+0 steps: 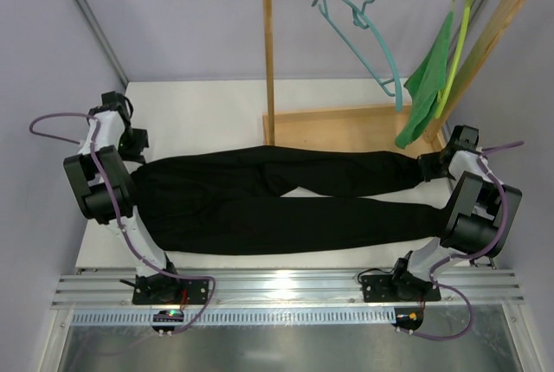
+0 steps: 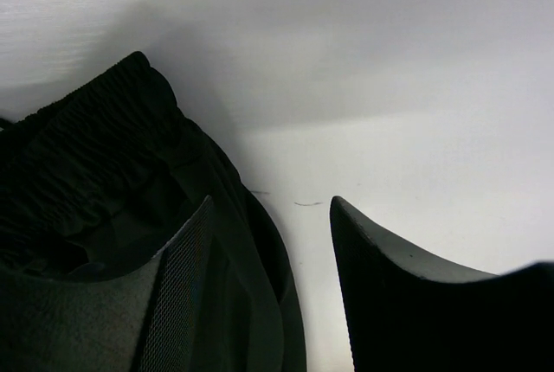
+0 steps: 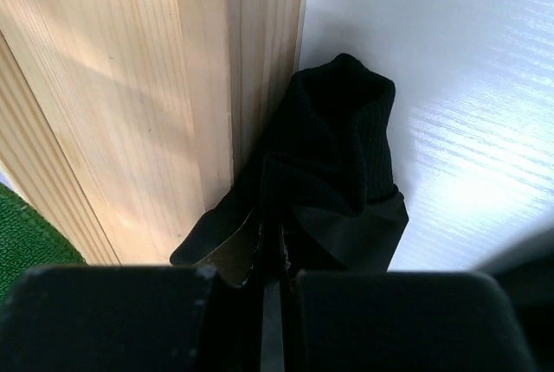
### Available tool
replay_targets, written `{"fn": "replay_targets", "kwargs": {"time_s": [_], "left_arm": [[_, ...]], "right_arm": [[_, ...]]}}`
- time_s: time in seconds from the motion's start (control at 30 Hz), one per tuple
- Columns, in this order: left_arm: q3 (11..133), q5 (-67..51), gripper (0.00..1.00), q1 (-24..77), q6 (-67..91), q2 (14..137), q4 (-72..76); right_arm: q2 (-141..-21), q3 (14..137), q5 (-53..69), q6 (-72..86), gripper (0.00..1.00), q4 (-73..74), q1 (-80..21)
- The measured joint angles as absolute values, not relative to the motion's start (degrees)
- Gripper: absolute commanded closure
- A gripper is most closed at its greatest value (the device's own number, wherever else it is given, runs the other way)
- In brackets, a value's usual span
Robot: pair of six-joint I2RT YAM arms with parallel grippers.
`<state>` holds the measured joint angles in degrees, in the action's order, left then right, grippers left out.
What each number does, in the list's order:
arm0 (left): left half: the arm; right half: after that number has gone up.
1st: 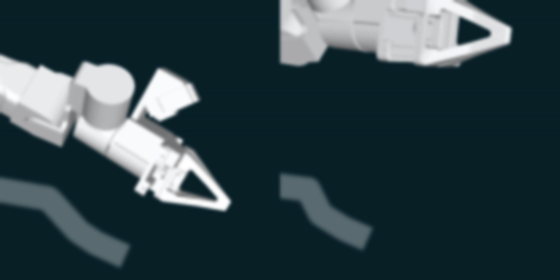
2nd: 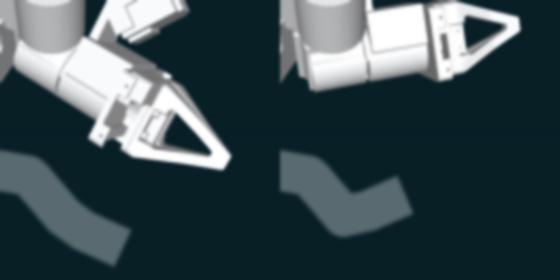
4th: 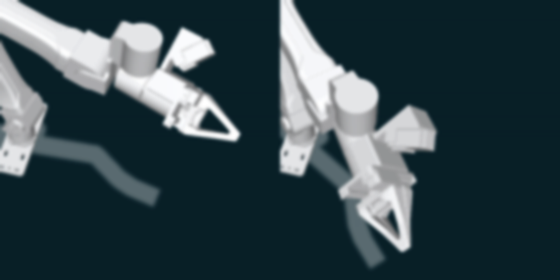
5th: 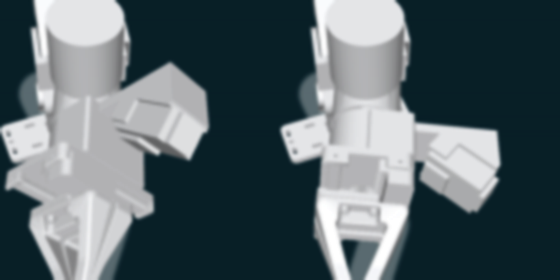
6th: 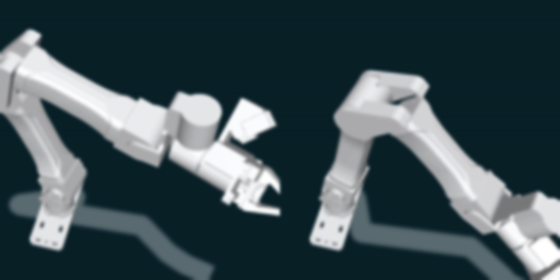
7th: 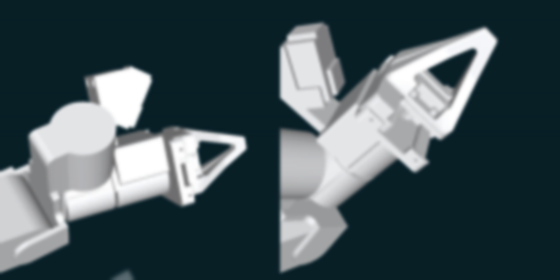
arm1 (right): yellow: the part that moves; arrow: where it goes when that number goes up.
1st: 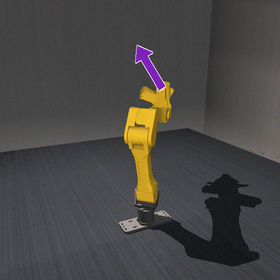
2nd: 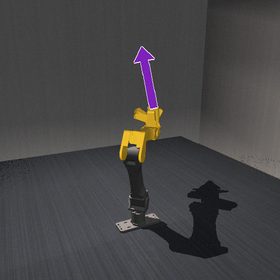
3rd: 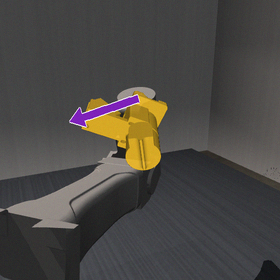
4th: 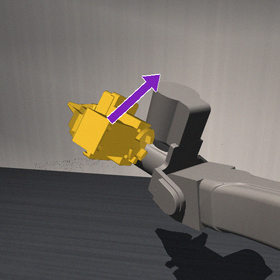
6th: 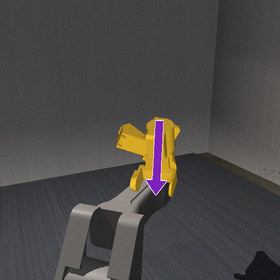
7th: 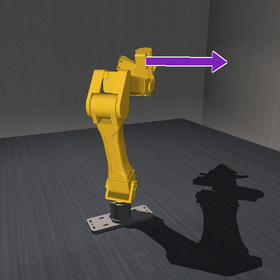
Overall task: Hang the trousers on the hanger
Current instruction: Fold the trousers
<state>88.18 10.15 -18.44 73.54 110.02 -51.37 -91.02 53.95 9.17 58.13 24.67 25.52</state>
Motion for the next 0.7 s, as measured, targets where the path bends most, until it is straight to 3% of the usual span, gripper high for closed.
{"fn": "replay_targets", "kwargs": {"time_s": [0.13,0.27,0.33,0.7], "left_arm": [[88.12,10.90,0.43,-18.50,73.30,111.92,-52.38],[86.52,10.83,0.58,-18.50,73.38,112.60,-51.92],[86.43,10.20,0.59,-18.52,73.30,113.25,-51.81],[89.23,11.05,0.47,-18.50,71.96,114.39,-53.19]], "right_arm": [[-91.18,54.13,9.39,57.08,0.96,24.60,25.52],[-91.18,54.52,9.37,56.58,0.96,24.95,25.52],[-91.15,54.70,9.34,56.27,0.96,25.17,25.52],[-91.11,54.87,8.58,55.79,0.96,25.36,25.52]]}}
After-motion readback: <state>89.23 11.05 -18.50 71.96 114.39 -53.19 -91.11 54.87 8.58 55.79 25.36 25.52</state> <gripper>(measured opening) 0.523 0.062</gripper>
